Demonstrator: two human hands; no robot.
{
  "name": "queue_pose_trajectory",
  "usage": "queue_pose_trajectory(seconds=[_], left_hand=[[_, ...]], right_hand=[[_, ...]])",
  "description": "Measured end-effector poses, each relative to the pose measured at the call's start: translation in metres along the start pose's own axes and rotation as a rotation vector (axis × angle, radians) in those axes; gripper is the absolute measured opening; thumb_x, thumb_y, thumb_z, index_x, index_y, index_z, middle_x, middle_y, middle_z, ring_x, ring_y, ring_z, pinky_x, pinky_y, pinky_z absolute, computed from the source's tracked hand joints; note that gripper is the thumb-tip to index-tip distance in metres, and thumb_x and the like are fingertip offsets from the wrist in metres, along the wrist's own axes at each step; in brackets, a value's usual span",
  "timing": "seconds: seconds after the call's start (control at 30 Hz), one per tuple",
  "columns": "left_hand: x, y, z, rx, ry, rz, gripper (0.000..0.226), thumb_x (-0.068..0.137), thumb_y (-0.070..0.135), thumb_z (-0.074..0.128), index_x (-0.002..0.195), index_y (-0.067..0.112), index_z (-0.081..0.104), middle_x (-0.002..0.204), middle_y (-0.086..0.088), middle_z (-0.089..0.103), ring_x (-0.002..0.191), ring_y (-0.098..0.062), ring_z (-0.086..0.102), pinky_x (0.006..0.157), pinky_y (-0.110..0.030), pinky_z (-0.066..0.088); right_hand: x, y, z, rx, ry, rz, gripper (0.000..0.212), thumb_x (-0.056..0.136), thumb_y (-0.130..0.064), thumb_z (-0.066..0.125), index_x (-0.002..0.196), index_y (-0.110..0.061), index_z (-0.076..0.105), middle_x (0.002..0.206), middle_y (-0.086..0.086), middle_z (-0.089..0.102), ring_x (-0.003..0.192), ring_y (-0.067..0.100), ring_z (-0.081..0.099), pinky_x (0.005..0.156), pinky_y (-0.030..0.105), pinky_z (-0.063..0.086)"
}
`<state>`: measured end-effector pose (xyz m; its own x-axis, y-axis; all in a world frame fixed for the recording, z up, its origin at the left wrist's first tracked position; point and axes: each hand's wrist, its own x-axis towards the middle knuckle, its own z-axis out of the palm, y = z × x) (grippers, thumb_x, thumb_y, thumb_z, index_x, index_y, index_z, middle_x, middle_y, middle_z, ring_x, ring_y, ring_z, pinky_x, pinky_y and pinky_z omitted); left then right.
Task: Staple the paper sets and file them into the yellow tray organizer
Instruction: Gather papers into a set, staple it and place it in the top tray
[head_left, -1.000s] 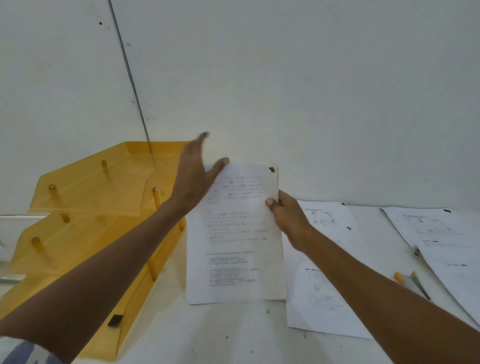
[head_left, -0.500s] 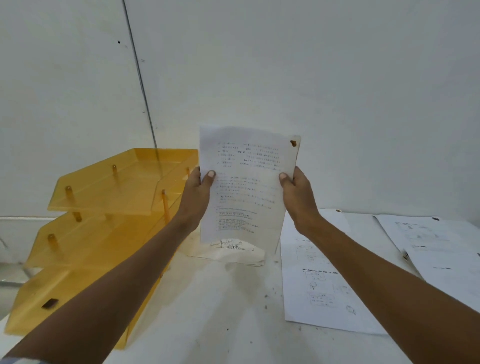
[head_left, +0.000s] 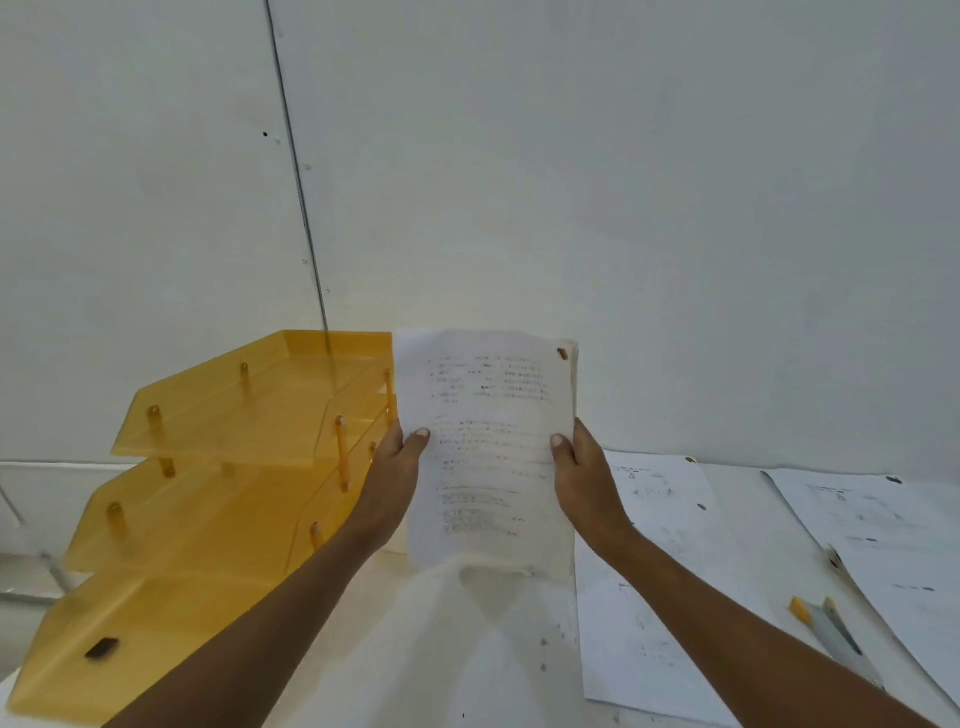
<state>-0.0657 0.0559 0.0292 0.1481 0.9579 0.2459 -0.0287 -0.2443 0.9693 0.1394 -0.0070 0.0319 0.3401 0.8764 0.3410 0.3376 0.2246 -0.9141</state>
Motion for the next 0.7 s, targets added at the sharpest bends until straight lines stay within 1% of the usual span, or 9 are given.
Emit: queue_pose_trajectory(seconds=[0.1,0.13,0.2,0.27,0.37,0.43,0.5,0.6,0.7], left_hand=[[0.008,0.027,-0.015,0.041,-0.187,-0.045,0.028,0.107,0.021,0.048,0.13,0.028,0.061,0.124,-0.001,0.074,0.108,-0.024,0.073,0.094,-0.049,0.059],[0.01,0.035,-0.018,0.038,-0.243,-0.058,0.028,0.106,0.023,0.048,0.131,0.027,0.06,0.124,-0.002,0.074,0.109,-0.026,0.073,0.096,-0.052,0.058],[0.015,0.045,-0.017,-0.021,-0.297,-0.046,0.032,0.106,0.026,0.048,0.137,0.021,0.056,0.13,-0.007,0.07,0.116,-0.031,0.07,0.101,-0.058,0.054],[0.019,0.051,-0.009,-0.135,-0.292,-0.019,0.037,0.107,0.025,0.048,0.144,0.022,0.05,0.134,-0.009,0.067,0.121,-0.032,0.067,0.103,-0.057,0.053],[0.021,0.054,0.004,-0.265,-0.266,-0.006,0.044,0.105,0.018,0.051,0.147,0.031,0.046,0.132,-0.009,0.066,0.111,-0.029,0.071,0.089,-0.047,0.062],[0.021,0.049,0.009,-0.32,-0.245,-0.019,0.044,0.104,0.014,0.051,0.145,0.03,0.049,0.131,-0.013,0.066,0.102,-0.027,0.072,0.081,-0.044,0.063],[0.02,0.043,0.009,-0.354,-0.236,-0.041,0.043,0.104,0.012,0.05,0.144,0.029,0.05,0.133,-0.017,0.063,0.102,-0.029,0.07,0.081,-0.046,0.064],[0.021,0.039,0.009,-0.375,-0.206,-0.05,0.044,0.104,0.01,0.049,0.142,0.032,0.051,0.132,-0.015,0.062,0.102,-0.031,0.068,0.081,-0.047,0.062],[0.022,0.039,0.009,-0.366,-0.168,-0.048,0.037,0.104,0.009,0.048,0.132,0.031,0.053,0.123,-0.013,0.061,0.094,-0.028,0.067,0.073,-0.043,0.061]], right_hand=[[0.012,-0.005,-0.019,0.103,-0.053,0.119,0.031,0.105,-0.016,0.037,0.128,-0.027,0.055,0.115,-0.011,0.063,0.104,0.009,0.06,0.08,0.023,0.049],[0.015,-0.004,-0.026,0.136,-0.091,0.181,0.03,0.104,-0.016,0.038,0.123,-0.03,0.058,0.115,-0.012,0.064,0.104,0.009,0.06,0.084,0.028,0.052],[0.016,0.001,-0.034,0.146,-0.156,0.292,0.029,0.103,-0.016,0.04,0.11,-0.035,0.061,0.114,-0.011,0.066,0.105,0.013,0.062,0.096,0.042,0.053],[0.014,0.009,-0.036,0.113,-0.206,0.357,0.027,0.103,-0.018,0.04,0.113,-0.034,0.06,0.114,-0.01,0.066,0.105,0.015,0.062,0.099,0.047,0.051],[0.008,0.014,-0.034,0.126,-0.252,0.402,0.028,0.104,-0.018,0.04,0.123,-0.031,0.055,0.114,-0.008,0.066,0.104,0.015,0.063,0.092,0.044,0.054],[0.005,0.016,-0.035,0.142,-0.257,0.417,0.029,0.104,-0.018,0.04,0.124,-0.031,0.056,0.114,-0.007,0.067,0.103,0.016,0.064,0.088,0.041,0.055],[0.004,0.02,-0.037,0.132,-0.255,0.421,0.03,0.103,-0.017,0.04,0.126,-0.029,0.057,0.115,-0.006,0.068,0.104,0.017,0.065,0.089,0.041,0.055],[0.005,0.022,-0.04,0.115,-0.262,0.426,0.032,0.102,-0.017,0.041,0.128,-0.027,0.057,0.117,-0.004,0.069,0.105,0.019,0.066,0.09,0.043,0.056],[0.007,0.023,-0.04,0.124,-0.257,0.445,0.032,0.101,-0.015,0.043,0.128,-0.024,0.059,0.115,-0.001,0.07,0.104,0.021,0.067,0.085,0.042,0.058]])
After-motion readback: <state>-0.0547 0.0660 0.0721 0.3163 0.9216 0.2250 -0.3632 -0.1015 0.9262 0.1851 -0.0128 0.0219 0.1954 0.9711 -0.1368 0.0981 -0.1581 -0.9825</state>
